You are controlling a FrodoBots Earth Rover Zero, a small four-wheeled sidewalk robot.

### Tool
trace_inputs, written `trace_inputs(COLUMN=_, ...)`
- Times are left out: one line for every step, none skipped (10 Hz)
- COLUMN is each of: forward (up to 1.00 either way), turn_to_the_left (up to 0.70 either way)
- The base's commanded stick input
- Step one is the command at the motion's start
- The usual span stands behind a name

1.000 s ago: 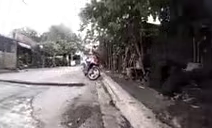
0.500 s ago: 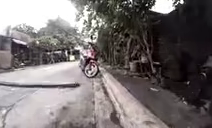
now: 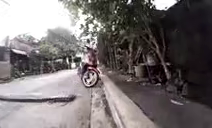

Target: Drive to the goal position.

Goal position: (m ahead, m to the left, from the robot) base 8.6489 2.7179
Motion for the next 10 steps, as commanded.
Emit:
trace_inputs(forward=1.00, turn_to_the_left=0.27)
trace_inputs(forward=1.00, turn_to_the_left=0.27)
trace_inputs(forward=1.00, turn_to_the_left=0.27)
trace_inputs(forward=1.00, turn_to_the_left=0.27)
trace_inputs(forward=1.00, turn_to_the_left=0.27)
trace_inputs(forward=1.00, turn_to_the_left=0.27)
trace_inputs(forward=1.00, turn_to_the_left=0.27)
trace_inputs(forward=1.00, turn_to_the_left=0.27)
trace_inputs(forward=1.00, turn_to_the_left=0.27)
trace_inputs(forward=0.37, turn_to_the_left=0.38)
